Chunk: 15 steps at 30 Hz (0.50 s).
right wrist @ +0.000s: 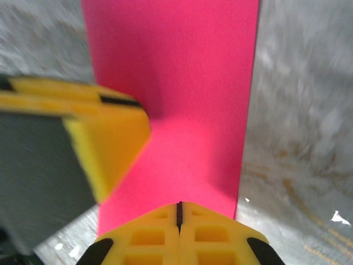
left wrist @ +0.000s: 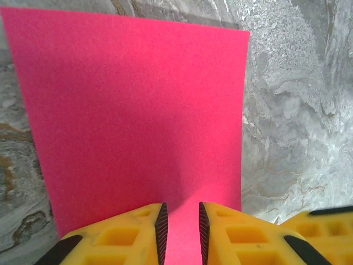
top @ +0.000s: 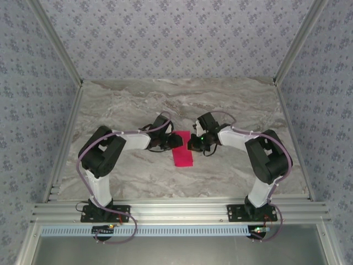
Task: Fold a paper plane with a square sheet of paper (fold left side to right side)
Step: Hold the square sheet of paper at the center of the table.
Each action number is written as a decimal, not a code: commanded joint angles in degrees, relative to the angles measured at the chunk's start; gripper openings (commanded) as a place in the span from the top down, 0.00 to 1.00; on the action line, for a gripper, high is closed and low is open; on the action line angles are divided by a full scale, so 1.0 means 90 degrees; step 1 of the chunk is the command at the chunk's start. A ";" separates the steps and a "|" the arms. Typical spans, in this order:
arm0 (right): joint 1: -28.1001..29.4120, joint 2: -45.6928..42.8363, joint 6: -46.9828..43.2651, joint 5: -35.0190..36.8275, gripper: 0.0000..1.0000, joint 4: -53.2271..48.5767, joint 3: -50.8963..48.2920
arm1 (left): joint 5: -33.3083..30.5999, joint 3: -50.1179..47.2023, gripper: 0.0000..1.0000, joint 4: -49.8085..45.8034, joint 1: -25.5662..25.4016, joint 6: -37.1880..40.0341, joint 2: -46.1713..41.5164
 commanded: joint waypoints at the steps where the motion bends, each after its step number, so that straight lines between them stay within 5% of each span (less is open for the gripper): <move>1: -0.0191 0.0171 -0.0062 -0.0229 1.00 -0.0077 0.0461 | -0.0316 -0.0302 0.75 -0.0512 -0.0072 -0.0094 0.0143; 15: -0.0226 0.1661 0.0067 -0.0172 1.00 0.0078 0.1652 | -0.0306 -0.0270 0.75 -0.0526 -0.0121 -0.0117 0.0117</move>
